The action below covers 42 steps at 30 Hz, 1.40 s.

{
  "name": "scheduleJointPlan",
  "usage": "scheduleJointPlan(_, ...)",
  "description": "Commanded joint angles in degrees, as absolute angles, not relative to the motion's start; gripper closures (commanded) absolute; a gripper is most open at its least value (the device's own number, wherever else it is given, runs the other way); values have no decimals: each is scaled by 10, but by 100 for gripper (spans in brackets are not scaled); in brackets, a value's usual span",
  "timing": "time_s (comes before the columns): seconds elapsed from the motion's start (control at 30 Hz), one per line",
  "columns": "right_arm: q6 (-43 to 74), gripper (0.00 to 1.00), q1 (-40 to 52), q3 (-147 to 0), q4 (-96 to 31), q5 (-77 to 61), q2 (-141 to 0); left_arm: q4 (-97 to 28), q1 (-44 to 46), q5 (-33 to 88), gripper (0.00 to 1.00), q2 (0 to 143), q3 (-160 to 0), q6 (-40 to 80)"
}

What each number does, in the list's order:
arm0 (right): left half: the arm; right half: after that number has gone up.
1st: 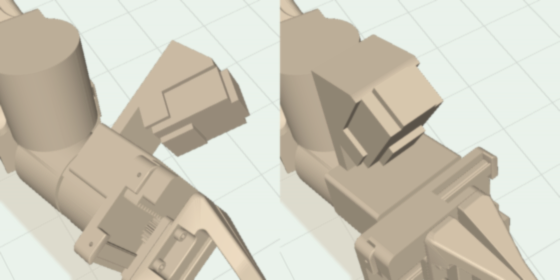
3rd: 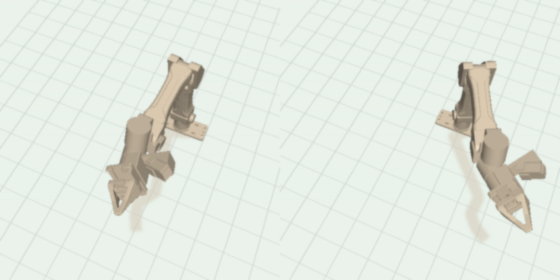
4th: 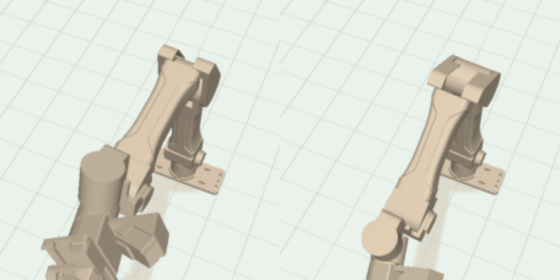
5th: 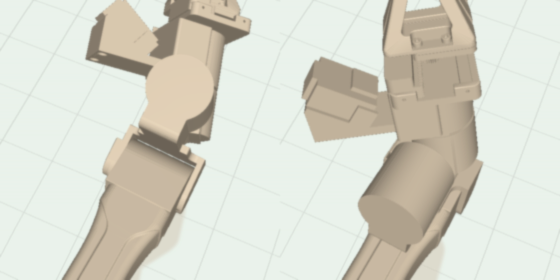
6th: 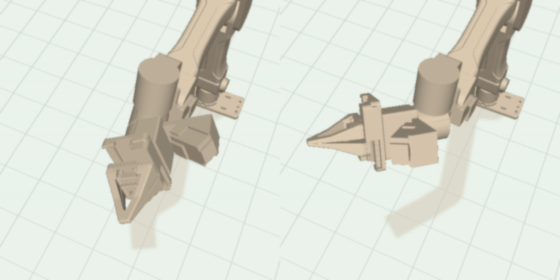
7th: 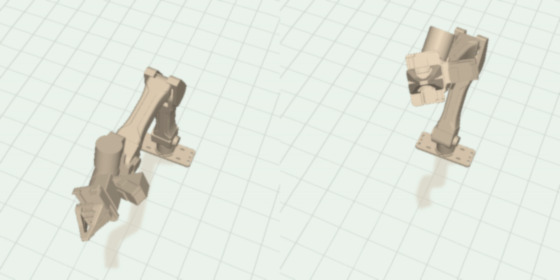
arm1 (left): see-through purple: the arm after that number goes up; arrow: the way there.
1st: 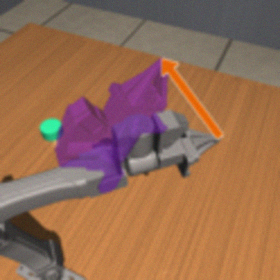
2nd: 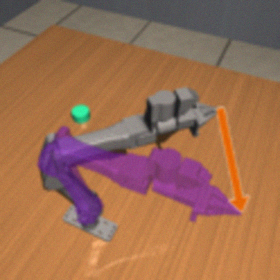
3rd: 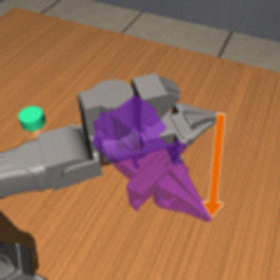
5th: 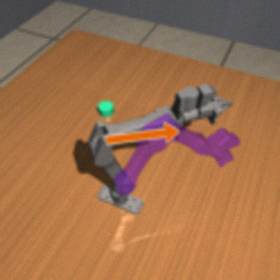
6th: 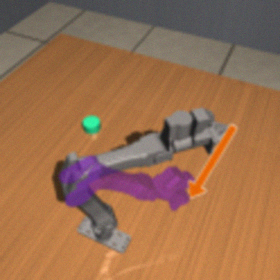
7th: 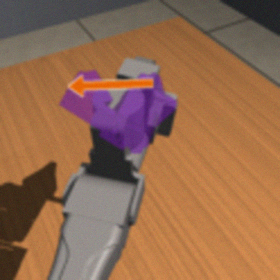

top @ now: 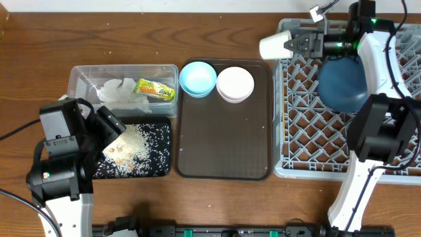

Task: Sort waste into correct bins and load items into the dishwasher rack
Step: 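Carry the cup to the rack's back-left corner and set it upside down, then reach the right gripper to the pink bowl and grasp its rim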

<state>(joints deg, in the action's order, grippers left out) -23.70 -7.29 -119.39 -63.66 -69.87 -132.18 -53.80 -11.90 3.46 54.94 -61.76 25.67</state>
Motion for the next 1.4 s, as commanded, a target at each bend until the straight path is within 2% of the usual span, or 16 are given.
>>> scheduleJointPlan(0.0, -254, 99, -75, -1192, -637, -659, -1336, -540, -121, 28, 15, 550, -624, 254)
scheduleJointPlan(0.27, -254, 99, -75, -1192, -641, -540, -1340, -540, -122, 28, 15, 551, -624, 254)
scheduleJointPlan(0.57, -269, 99, -77, -1192, -636, -509, -1340, -540, -121, 28, 15, 551, -624, 254)
scheduleJointPlan(0.83, -269, 99, -79, -1192, -660, -389, -1340, -540, -121, 28, 15, 551, -624, 254)
scheduleJointPlan(1.37, -255, 98, -79, -1193, -726, -239, -1300, -540, -121, 28, 15, 551, -624, 254)
